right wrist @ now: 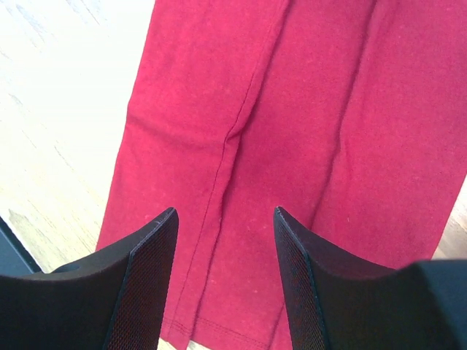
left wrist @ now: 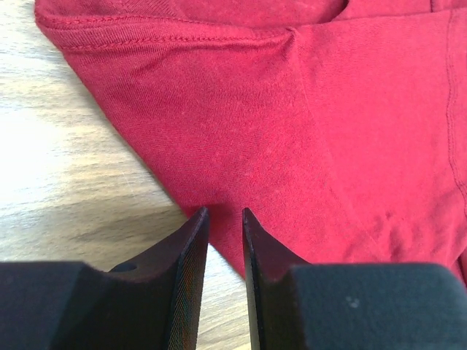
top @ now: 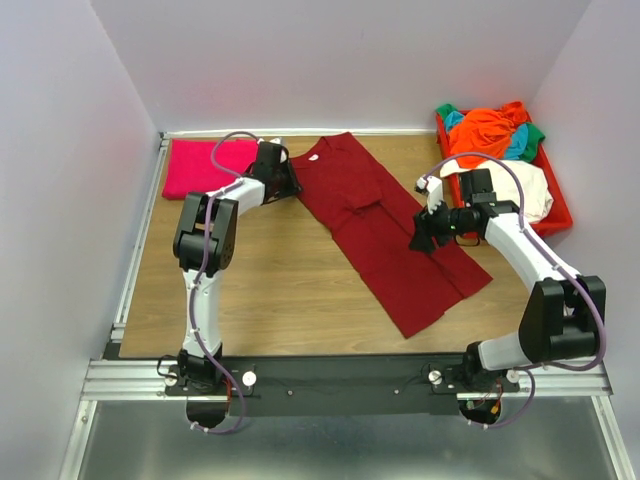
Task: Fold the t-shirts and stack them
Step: Fold the tshirt
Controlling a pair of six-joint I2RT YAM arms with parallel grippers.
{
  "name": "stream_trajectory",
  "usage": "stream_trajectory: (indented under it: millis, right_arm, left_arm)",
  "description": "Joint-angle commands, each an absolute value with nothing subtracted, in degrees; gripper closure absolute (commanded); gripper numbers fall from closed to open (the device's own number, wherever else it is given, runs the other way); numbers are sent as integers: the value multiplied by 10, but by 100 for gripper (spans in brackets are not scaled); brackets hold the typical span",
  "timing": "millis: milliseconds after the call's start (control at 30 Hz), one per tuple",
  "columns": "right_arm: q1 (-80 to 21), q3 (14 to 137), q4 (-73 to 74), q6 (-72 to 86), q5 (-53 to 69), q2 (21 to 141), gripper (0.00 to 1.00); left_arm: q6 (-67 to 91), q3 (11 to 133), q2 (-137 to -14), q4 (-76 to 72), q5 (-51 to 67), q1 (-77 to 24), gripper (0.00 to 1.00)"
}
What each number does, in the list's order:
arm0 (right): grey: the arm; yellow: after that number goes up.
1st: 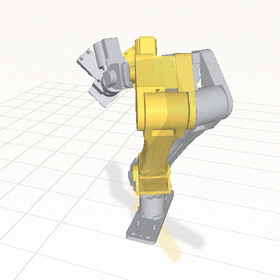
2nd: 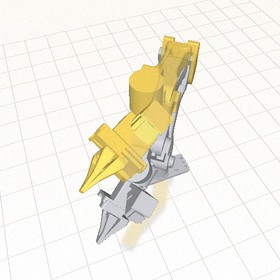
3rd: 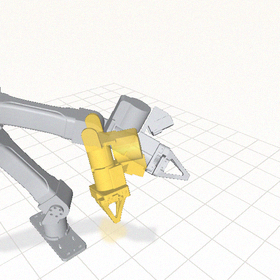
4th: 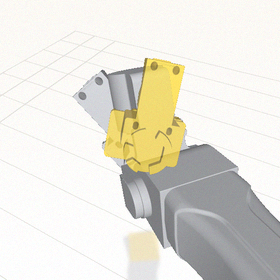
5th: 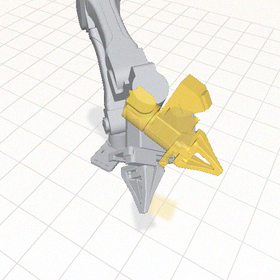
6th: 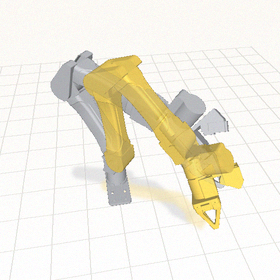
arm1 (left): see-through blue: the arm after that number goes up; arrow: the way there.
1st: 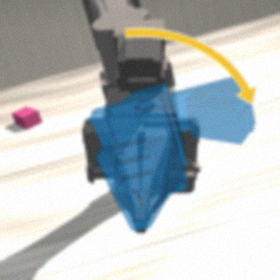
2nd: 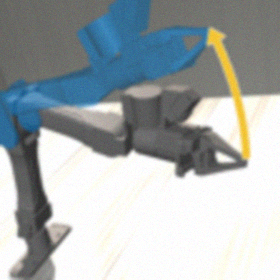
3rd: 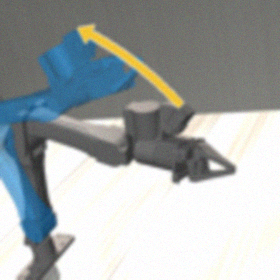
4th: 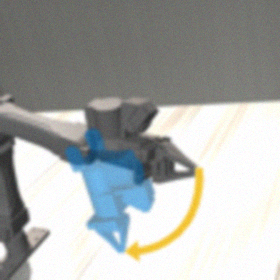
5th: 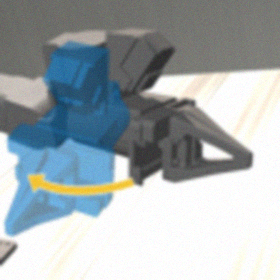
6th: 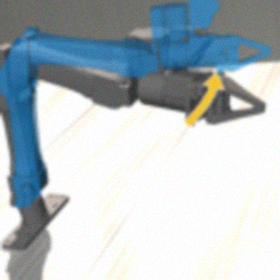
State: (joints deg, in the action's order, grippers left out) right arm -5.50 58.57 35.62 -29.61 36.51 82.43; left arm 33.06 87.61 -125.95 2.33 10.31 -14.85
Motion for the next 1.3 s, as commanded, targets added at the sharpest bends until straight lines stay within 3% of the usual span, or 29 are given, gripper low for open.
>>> stream_trajectory:
  millis: [0,267,433,700,800,833,1033,1133,1267]
  right_arm:
    - [-50,579,347,-302,385,809,38]
    - [-49,577,347,-304,379,802,37]
    - [-50,577,348,-305,376,802,37]
    - [-50,568,353,-311,402,809,37]
    - [-58,569,394,-343,462,825,37]
    - [-78,569,402,-345,468,828,37]
    - [-129,576,382,-324,370,849,37]
    - [-112,575,353,-297,294,844,33]
    - [-51,570,338,-275,286,833,32]
  left_arm:
    - [321,890,-1285,74,60,-148,68]
    - [299,967,-1328,134,65,-134,78]
    - [292,1043,-1353,196,84,-120,78]
    - [270,1068,-1325,201,156,-97,77]
    - [230,1066,-1270,202,214,-96,74]
    - [218,1060,-1248,195,221,-96,69]
    - [151,879,-972,111,189,-98,46]
    - [190,775,-877,91,206,-105,46]
    - [266,630,-779,70,237,-167,46]
